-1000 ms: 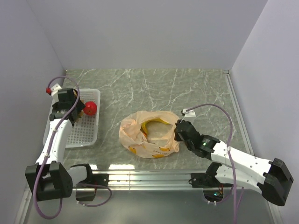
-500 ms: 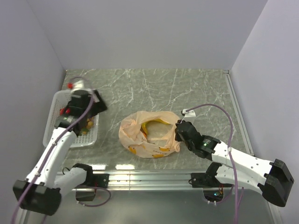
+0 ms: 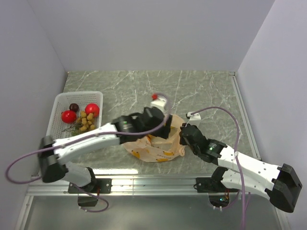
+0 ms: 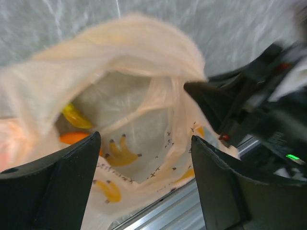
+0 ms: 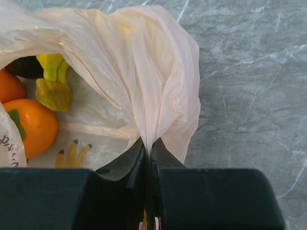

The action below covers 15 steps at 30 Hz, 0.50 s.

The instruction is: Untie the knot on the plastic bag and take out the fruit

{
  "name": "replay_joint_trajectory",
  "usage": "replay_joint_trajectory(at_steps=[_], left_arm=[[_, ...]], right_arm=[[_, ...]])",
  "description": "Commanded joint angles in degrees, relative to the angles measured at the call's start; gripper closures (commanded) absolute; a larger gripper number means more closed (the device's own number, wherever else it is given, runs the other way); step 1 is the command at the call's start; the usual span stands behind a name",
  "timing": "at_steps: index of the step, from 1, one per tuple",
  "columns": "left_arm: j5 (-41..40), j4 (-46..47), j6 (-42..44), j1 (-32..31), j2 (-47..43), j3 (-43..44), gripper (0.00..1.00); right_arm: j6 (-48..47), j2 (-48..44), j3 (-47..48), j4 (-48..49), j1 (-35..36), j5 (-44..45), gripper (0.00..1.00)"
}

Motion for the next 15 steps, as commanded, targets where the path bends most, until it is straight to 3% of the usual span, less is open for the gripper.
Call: replay_joint_trajectory(at_steps=[1, 7, 11, 15], left_arm=[[-4.94, -0.66, -2.51, -3.21, 6.85, 1.94, 0.21], [-13.8, -5.4, -14.09, -3.75, 11.79, -2.0, 0.25], [-17.51, -9.1, -23.51, -3.75, 8.38, -9.91, 0.23], [-17.52, -6.66, -32.91, -4.1, 1.87, -20.8, 0.2]], right_arm=[[0.04, -1.84, -0.7, 1.43, 0.46, 1.63, 0.89], [0.39, -2.81, -1.67, 1.52, 0.46, 1.46, 0.89], [0.48, -3.16, -2.38, 1.96, 0.37, 1.37, 0.89], [0.83, -3.25, -3.17, 2.75, 0.37, 1.37, 0.89]])
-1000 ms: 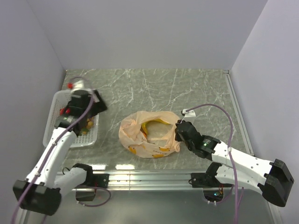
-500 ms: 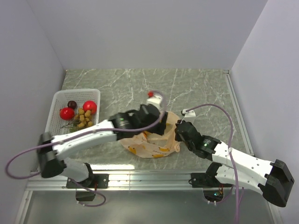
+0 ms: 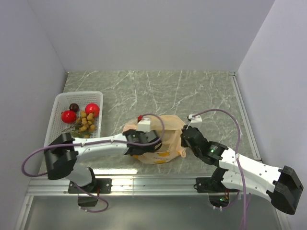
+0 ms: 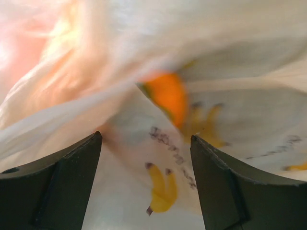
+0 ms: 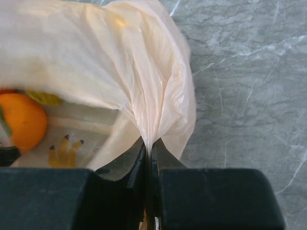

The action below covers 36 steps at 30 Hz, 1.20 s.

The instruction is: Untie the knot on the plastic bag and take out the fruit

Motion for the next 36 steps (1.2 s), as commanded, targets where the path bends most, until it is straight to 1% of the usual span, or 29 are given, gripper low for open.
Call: replay_joint_trajectory(at_steps=[1, 2, 4, 7, 10, 15, 18, 19, 22, 23, 24, 27, 30, 33, 36], left_arm=[[-3.37, 0.24, -13.07, -0.4, -7.19, -8.85, 0.18], [-3.28, 1.38, -14.14, -0.49, -9.98, -10.89, 0.18], [-2.85, 5.68, -15.12, -0.49, -12.37, -15.98, 0.13], [-3.02, 11.56, -15.03, -0.49, -15.72, -21.0, 0.06], [-3.63, 16.57, -13.29, -0.49, -18.18, -23.47, 0.02], [-5.56, 22.65, -10.03, -0.49, -21.96, -24.53, 0.01], [-8.11, 21.79, -9.41, -0.49, -21.79, -23.05, 0.02], [-8.99, 20.65, -9.58, -0.58, -21.44, -21.04, 0.03], [-10.13, 14.86, -11.42, -1.72, -20.83, -16.3, 0.05], [-11.71, 13.1, -12.3, -3.29, -20.39, -14.88, 0.06], [-12.77, 9.43, -13.09, -4.35, -20.12, -13.56, 0.08], [-14.62, 6.06, -15.12, -7.78, -17.93, -7.42, 0.17], [-14.27, 6.92, -12.93, -8.75, -14.68, -5.03, 0.19], [-14.09, 9.47, -9.77, -8.75, -11.08, -3.8, 0.19], [-16.46, 8.69, -8.36, -8.49, -7.3, -1.52, 0.18]], right_arm=[[0.9, -0.89, -0.59, 2.75, 0.45, 1.41, 0.89], [0.9, -0.89, -0.59, 3.01, 0.28, 1.24, 0.88], [1.08, -0.45, -0.85, 3.36, 0.37, 1.24, 0.89], [1.16, 0.17, -0.85, 3.8, 0.37, 0.97, 0.89], [1.16, 0.52, -0.59, 4.07, 0.37, 0.62, 0.89], [1.08, 0.34, -0.33, 4.42, 0.37, 0.09, 0.89], [0.99, 0.69, 0.11, 4.86, 0.46, -0.52, 0.89], [0.99, 0.87, 0.37, 4.69, 0.46, -0.7, 0.89], [0.81, 1.48, 0.9, 4.33, 0.63, -0.61, 0.89], [0.81, 1.4, 0.99, 4.16, 0.54, -0.44, 0.89], [0.81, 1.4, 0.99, 4.24, 0.54, -0.35, 0.89], [0.99, 1.57, 0.9, 4.51, 0.54, -0.43, 0.89], [0.99, 2.19, 1.08, 4.77, 0.81, -0.7, 0.89], [0.9, 2.89, 1.6, 4.69, 0.63, -0.79, 0.88], [0.9, 2.72, 1.52, 4.25, 0.81, -0.52, 0.89]])
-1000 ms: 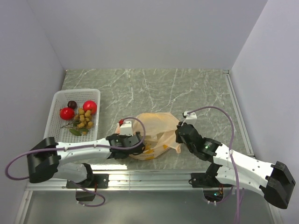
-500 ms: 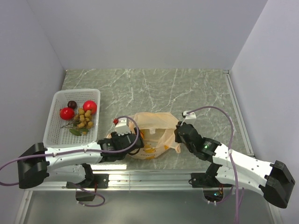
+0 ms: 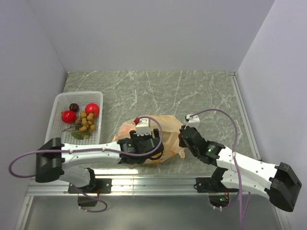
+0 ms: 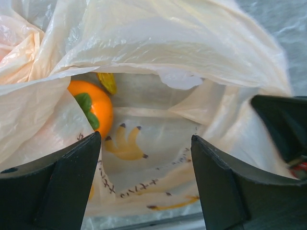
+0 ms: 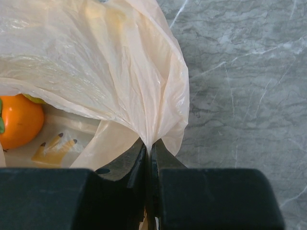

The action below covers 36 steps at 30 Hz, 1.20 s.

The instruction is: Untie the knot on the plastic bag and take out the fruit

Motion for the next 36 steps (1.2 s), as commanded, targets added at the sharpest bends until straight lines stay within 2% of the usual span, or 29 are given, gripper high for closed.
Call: replay_joint_trajectory(at_steps=[1, 6, 9, 13, 18, 24, 29, 33, 36], left_arm=[[-4.42, -0.86, 3.29, 0.27, 3.44, 2.95, 0.18], [-3.63, 3.87, 7.51, 5.37, 6.09, 0.24, 0.15], [-4.61, 10.0, 14.26, 6.6, 5.38, -2.75, 0.13], [-1.45, 10.12, 14.38, 9.94, 6.08, -4.25, 0.09], [4.87, 8.54, 9.64, 13.11, 5.82, -9.07, 0.08], [10.06, 12.48, 6.2, 13.2, 2.75, -17.52, 0.06], [15.87, 24.41, 10.41, 13.28, -1.11, -22.7, 0.05], [17.98, 30.05, 13.92, 13.28, -8.47, -24.38, 0.01], [17.81, 29.64, 15.69, 13.28, -13.06, -25.0, 0.01]], right_arm=[[0.38, -0.34, 1.89, 1.25, 0.55, 0.85, 0.89], [0.46, -0.52, 1.54, 1.16, 0.55, 0.77, 0.89], [0.64, -0.35, 1.1, 1.43, 0.54, 0.77, 0.89], [0.73, -0.34, 1.01, 1.43, 0.55, 0.77, 0.89], [0.64, -0.52, 0.66, 1.42, 0.55, 1.12, 0.89], [0.73, 0.8, 0.57, 2.21, 0.46, 0.51, 0.89], [0.82, 1.5, 0.84, 2.39, 0.55, 0.06, 0.89], [0.9, 0.36, 0.84, 1.52, 0.55, 0.5, 0.89], [0.73, -0.78, 1.1, 0.73, 0.63, 0.94, 0.89]])
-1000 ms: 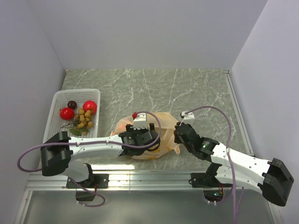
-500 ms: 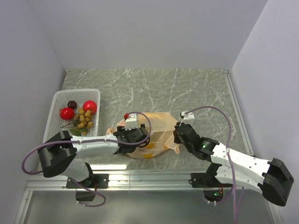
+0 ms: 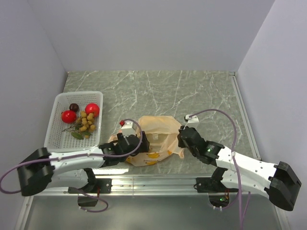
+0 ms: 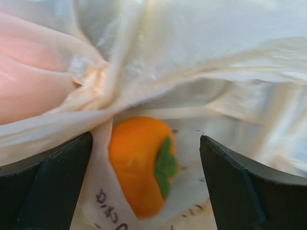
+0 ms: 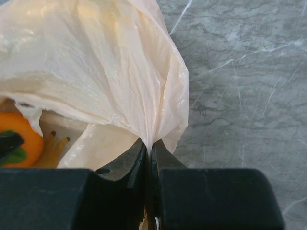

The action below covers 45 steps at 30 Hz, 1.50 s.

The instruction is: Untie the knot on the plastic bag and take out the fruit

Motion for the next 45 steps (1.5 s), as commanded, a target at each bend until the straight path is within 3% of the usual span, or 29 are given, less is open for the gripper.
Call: replay_joint_trajectory(at_steps=[1, 3, 6, 7, 10, 11, 17, 23, 35, 45], left_arm=[[1.85, 4.68, 3.74, 0.02, -7.75, -0.11, 0.01], [2.03, 1.97, 4.7, -0.16, -11.8, 0.16, 0.01], [2.11, -0.07, 5.93, -1.21, -14.63, 0.16, 0.01], [2.38, -1.56, 6.11, -1.48, -15.42, 0.25, 0.01], [2.03, -5.42, 4.97, -2.35, -14.9, 1.12, 0.01], [1.68, -6.31, 3.75, -2.62, -14.55, 1.47, 0.01], [1.32, -7.2, 0.58, -4.38, -12.97, 0.25, 0.07], [3.69, -10.53, -2.23, -7.1, -10.15, 0.77, 0.18], [5.28, -13.79, -5.23, -11.94, -10.42, -1.42, 0.08], [6.51, -8.26, -2.33, -18.17, -6.56, -3.97, 0.04]], right_arm=[[0.1, -2.05, 1.19, -0.02, 0.35, 1.86, 0.89], [-1.22, -1.97, 2.06, -0.63, 0.35, 1.69, 0.88], [-3.68, -1.44, 4.78, -2.99, 0.44, 0.81, 0.69], [-4.47, -1.26, 5.66, -4.05, 0.52, 0.63, 0.56], [-8.59, -1.96, 12.06, -9.41, 2.45, 1.42, 0.41], [-9.57, -2.14, 13.57, -10.99, 4.2, 1.77, 0.4], [-15.55, -1.79, 24.38, -17.69, 9.66, 0.29, 0.4], [-18.01, 4.18, 27.2, -11.81, 10.81, -8.32, 0.45], [-23.73, 29.13, 29.75, 0.86, 8.71, -12.29, 0.46], [-14.52, 41.28, 36.16, 1.91, -2.97, -6.66, 0.54]])
